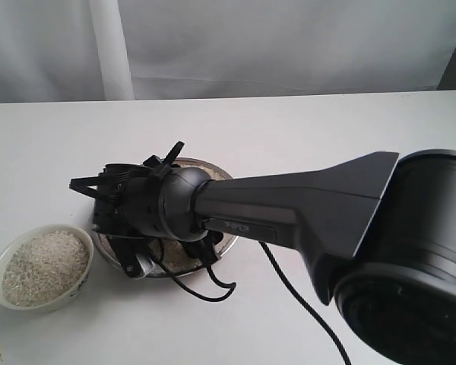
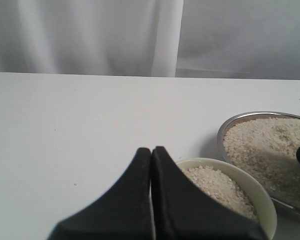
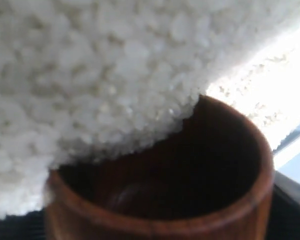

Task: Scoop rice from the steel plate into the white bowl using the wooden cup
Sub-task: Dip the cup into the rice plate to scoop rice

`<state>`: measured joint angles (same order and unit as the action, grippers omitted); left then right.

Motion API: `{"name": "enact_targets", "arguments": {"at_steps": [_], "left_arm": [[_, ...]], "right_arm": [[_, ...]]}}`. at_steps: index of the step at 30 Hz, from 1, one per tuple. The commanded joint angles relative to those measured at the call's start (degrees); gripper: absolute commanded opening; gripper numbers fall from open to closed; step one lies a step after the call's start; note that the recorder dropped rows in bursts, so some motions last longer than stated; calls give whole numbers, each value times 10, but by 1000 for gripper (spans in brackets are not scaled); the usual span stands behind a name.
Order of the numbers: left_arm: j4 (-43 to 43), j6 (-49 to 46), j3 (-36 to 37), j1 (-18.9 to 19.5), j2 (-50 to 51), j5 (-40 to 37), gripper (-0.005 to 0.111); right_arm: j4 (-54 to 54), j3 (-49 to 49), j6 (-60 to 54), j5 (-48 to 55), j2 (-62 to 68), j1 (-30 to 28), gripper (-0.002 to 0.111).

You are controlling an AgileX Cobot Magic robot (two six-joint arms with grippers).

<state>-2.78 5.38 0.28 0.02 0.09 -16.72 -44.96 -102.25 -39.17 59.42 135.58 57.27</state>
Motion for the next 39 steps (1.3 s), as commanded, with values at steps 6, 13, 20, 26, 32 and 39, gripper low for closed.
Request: {"name": "enact_targets", "arguments": {"at_steps": [6,13,20,26,32,39], "left_arm": [[3,1,-3,-3,-1,4,0],[3,1,-3,-3,-1,4,0],[3,1,-3,-3,-1,4,0],[3,1,-3,-3,-1,4,0],[3,1,-3,-3,-1,4,0],[3,1,-3,-3,-1,4,0]], "right_arm": [[79,1,39,-63,-8,-1,0],[82,1,77,-97,-8,-1,0],[82,1,133,-114,-11,-11,0],[107,1,154,-125,-21,-15,0],[174,1,162,-144,-27,-25,0],[229,1,176,-168,-27,-44,0]]}}
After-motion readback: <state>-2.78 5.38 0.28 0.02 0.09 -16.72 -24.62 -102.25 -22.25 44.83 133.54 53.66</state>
